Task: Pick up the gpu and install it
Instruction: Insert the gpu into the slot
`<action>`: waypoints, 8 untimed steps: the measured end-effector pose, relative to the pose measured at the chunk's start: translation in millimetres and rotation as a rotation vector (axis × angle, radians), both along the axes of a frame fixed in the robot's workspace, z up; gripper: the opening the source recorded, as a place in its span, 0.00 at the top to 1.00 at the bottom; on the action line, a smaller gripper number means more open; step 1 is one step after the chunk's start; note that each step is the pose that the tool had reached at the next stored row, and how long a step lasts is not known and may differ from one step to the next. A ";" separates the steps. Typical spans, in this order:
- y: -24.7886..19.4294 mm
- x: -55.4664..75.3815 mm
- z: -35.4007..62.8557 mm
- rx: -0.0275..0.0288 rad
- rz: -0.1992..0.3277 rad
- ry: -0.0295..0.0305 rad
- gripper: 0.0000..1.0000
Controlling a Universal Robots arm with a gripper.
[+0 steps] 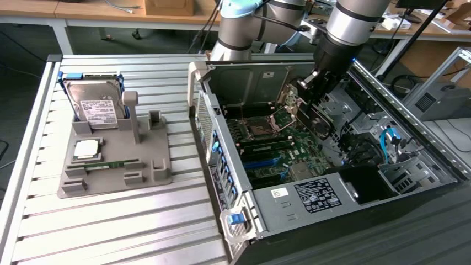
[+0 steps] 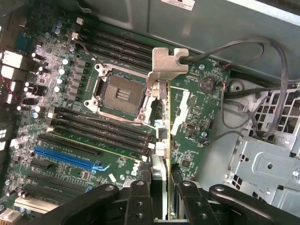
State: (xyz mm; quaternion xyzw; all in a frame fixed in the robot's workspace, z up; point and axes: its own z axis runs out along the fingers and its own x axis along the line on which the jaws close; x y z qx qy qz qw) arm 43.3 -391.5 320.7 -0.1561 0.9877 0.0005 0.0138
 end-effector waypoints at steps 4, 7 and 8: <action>0.0 0.0 -0.1 0.0000 0.018 0.0000 0.73; 0.0 0.0 -0.2 0.0000 0.030 0.0000 0.73; 0.0 0.0 -0.2 0.0000 0.034 0.0000 0.73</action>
